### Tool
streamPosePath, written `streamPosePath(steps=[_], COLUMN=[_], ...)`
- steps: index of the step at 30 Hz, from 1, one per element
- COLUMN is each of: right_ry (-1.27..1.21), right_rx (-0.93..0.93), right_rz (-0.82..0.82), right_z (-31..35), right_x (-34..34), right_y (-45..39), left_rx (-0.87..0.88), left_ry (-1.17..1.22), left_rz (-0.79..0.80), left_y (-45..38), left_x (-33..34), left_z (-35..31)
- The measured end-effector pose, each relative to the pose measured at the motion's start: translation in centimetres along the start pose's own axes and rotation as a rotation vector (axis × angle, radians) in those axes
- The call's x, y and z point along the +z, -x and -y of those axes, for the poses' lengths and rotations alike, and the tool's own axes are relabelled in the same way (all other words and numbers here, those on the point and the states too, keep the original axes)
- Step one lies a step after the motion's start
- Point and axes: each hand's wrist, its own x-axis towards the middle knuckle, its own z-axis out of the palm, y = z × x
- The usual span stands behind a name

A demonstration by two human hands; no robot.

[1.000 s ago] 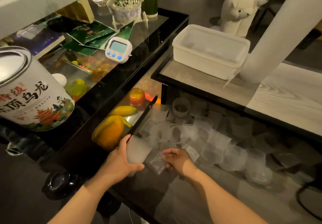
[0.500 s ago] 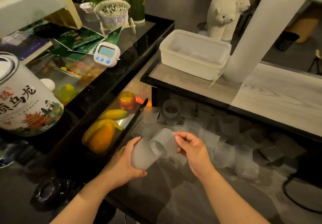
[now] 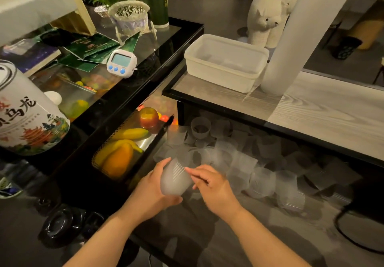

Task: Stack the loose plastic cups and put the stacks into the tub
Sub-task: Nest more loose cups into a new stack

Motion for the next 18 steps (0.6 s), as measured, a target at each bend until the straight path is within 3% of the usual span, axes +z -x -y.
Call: streamPosePath(steps=[4,9,12,18], right_ry=[0.099,0.366,0.434,0.796], right_rx=[-0.038,0.128,0.275,0.213], right_rz=[0.082,0.01,0.066,0.281], right_z=[-0.8,-3.5,-4.9,-5.5], right_x=[-0.4,-1.6,-1.5,-0.7], right_y=[-0.2,-3.5,-5.5,-6.8], left_rx=[-0.023,-0.051,-0.063,-0.117], left_ry=[-0.012,0.034,0.078,0.1], left_rz=[-0.03,-0.045,-0.031,-0.026], left_y=[0.0,-0.1,0.3,1.3], left_x=[0.6,1.0,1.1,0.9], left_z=[0.3,0.2,0.3,0.8])
